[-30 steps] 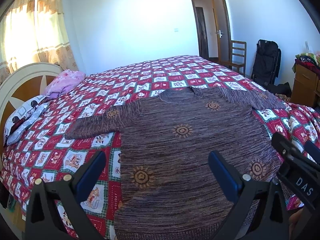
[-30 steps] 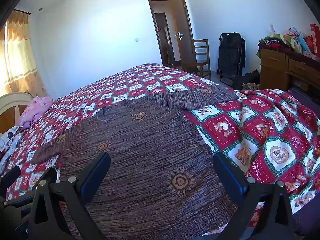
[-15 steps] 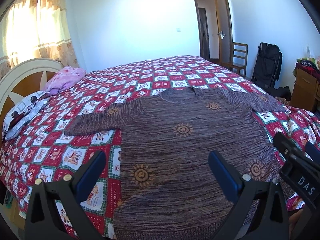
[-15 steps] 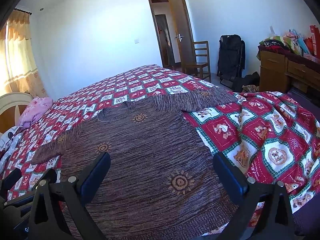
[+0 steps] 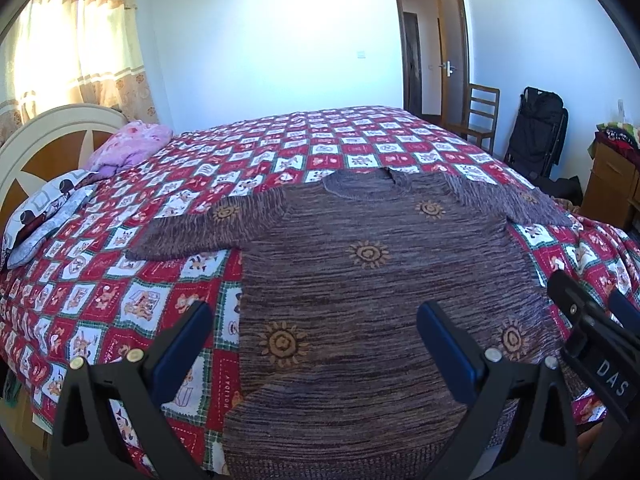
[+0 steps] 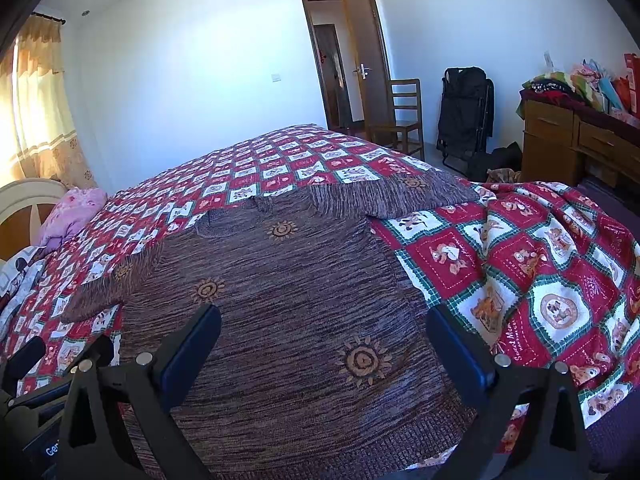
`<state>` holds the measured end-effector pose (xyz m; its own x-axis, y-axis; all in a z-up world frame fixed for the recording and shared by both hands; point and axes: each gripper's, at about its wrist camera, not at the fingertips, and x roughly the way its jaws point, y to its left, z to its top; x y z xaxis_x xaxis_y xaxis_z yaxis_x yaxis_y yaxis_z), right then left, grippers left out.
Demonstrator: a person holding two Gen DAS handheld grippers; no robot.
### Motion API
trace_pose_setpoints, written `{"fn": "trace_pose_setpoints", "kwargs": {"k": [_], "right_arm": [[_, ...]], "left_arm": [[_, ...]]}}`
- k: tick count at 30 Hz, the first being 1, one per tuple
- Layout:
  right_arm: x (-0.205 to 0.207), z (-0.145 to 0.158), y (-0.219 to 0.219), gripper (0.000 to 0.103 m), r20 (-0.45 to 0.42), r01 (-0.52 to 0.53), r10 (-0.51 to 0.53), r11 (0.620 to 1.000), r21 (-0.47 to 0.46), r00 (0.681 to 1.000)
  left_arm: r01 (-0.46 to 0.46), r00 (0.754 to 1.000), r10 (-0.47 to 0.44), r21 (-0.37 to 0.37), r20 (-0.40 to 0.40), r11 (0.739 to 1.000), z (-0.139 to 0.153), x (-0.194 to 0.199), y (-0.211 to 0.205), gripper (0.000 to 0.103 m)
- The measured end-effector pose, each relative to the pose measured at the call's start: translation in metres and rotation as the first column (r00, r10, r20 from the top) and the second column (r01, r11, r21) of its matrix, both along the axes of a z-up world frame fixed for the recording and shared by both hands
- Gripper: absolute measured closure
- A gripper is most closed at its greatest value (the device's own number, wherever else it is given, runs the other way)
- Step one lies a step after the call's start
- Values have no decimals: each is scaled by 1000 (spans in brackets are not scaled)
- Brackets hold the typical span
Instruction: Fold small clothes
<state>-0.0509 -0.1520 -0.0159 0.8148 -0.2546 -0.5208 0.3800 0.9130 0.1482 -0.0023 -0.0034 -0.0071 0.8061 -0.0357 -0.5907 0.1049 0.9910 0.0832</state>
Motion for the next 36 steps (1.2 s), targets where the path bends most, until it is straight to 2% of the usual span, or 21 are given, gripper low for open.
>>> {"fn": "trace_pose_setpoints", "kwargs": {"k": [8,16,36], "right_arm": [[2,-1,2,1,-10,-5,5,1000,-4,1000],[5,-3,6,1,-36,2,-4,998,-58,999],[9,-7,8,1,-64,-6,1,997,-73,998]], "left_arm": [[0,1000,0,-7,1,1000,0,0,2,0],[-1,1000,1,-33,-20,999,-3,3,8,0],[16,1000,-16,-9,-17,1000,-5,2,2,0]]}}
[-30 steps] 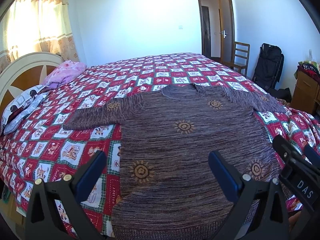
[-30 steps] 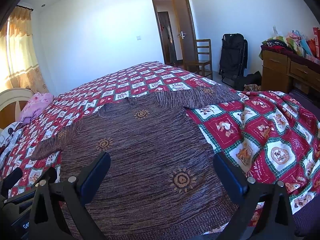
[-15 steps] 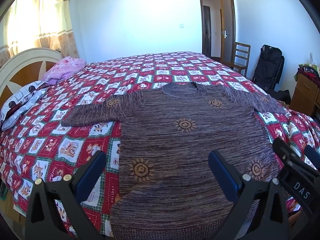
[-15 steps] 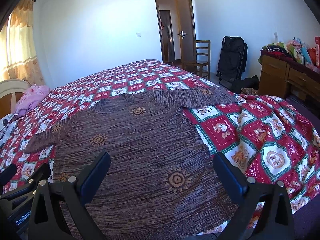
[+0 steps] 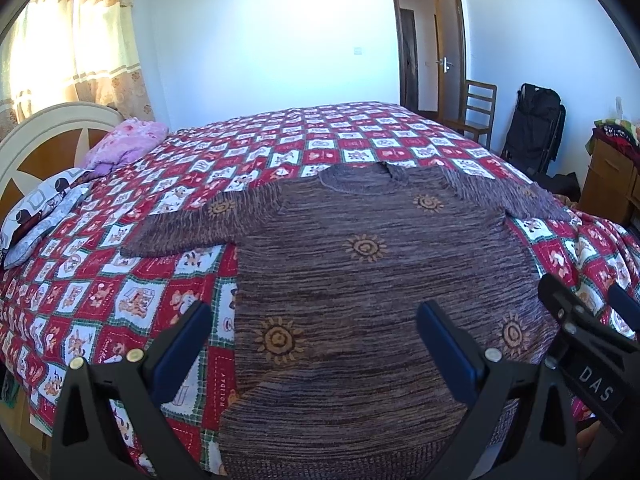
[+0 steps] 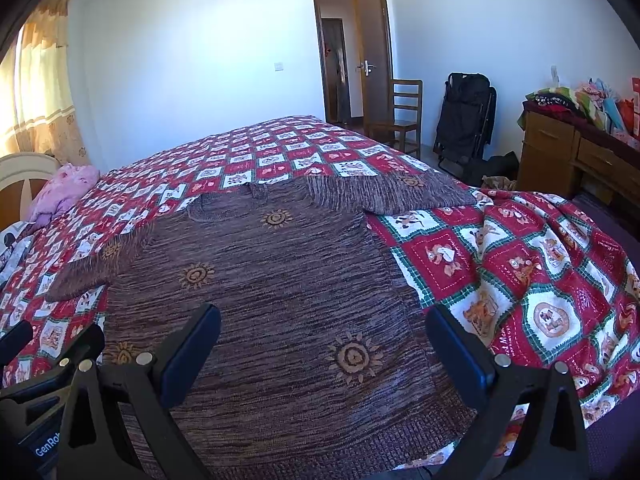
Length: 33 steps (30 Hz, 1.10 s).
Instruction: Fold small clothes
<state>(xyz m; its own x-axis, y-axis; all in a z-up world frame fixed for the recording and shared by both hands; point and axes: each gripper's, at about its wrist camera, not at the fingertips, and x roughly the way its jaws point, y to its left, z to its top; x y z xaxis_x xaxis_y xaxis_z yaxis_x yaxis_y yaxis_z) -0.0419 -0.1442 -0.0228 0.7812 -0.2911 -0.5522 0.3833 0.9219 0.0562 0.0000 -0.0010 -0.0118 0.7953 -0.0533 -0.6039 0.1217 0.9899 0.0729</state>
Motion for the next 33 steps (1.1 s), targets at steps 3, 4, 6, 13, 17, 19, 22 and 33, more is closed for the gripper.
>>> {"fn": "trace_pose_setpoints", "kwargs": {"k": [3,4,6,13,17,19,22,33], "right_arm": [[2,-2,0,1,-8,0,0,1000,-1,1000],[2,-2,-1,1,-10,1,-1,1000,-1,1000],[4,-2,-1,1,-14,2,-2,1000,-4,1000],[16,0,-9,1,-36,24,-25,999,-26,999],[30,5,-22,1,-55,57,-59,998,-37,997],[36,9,-28,1,-59,67,-69,997,-38,996],[55,19,-42,1,-71,73,-76,996,-56,995],[143,34,-152,41,-115,59,-49,995,82,992]], "left_arm": [[5,1000,-5,4,-4,1000,-1,1,-1,0],[7,1000,-7,5,-5,1000,-2,2,-2,0],[12,1000,-12,8,-9,1000,-3,4,-3,0],[29,999,-28,17,-25,999,-10,17,-5,0],[33,999,-33,-6,-40,999,-12,32,-1,0],[36,998,-37,-16,-53,999,-12,45,0,0],[41,997,-42,-12,-61,999,-9,66,-1,0],[21,999,-19,31,-49,999,9,155,8,0]]}}
